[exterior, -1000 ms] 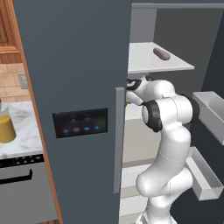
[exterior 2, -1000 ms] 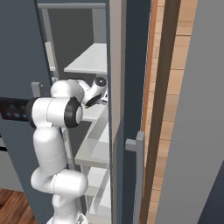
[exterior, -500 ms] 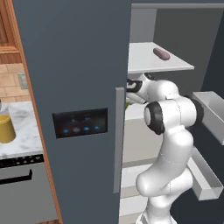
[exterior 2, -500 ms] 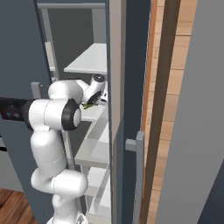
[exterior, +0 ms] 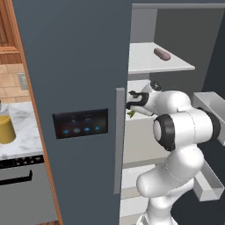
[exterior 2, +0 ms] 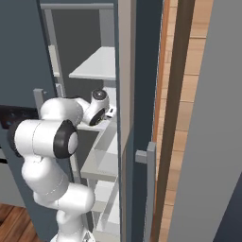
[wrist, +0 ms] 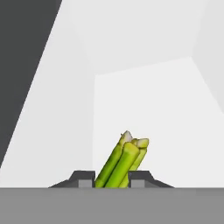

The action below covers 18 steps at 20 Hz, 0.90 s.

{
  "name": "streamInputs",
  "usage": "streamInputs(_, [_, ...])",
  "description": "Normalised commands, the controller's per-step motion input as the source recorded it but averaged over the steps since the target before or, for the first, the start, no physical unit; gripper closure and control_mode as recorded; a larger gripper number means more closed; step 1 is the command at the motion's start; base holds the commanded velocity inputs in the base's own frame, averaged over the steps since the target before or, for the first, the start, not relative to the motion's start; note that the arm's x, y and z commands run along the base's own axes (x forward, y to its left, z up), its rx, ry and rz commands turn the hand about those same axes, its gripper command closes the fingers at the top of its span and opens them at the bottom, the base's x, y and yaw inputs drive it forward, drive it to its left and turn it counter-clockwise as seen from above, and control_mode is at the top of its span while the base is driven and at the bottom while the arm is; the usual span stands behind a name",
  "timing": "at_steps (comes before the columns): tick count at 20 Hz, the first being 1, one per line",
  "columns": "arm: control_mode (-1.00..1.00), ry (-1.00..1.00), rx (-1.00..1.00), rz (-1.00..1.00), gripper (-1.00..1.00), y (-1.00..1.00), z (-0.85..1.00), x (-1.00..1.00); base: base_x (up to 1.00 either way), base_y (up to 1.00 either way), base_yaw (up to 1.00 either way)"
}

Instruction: Move the salami and asparagus from the second highest shelf to the top shelf to make space. Then, place the pitcher from the counter on the cleared second highest shelf.

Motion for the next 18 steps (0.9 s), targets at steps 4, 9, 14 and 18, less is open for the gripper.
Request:
streamInputs(4, [-1.0, -0.13, -0.04, -0.14, 1.0, -0.15, 0.08, -0.57, 0.0, 0.0, 0.0])
streamInputs(9, [-1.0, -0.02, 0.0, -0.15, 1.0, -0.11, 0.5, -0.63, 0.0, 0.0, 0.0])
streamInputs(14, [-1.0, 0.0, 0.0, -0.11, 1.0, -0.09, 0.54, -0.87, 0.0, 0.0, 0.0])
streamInputs(18, [-1.0, -0.05, 0.0, -0.04, 1.0, -0.02, 0.68, -1.0, 0.0, 0.0, 0.0])
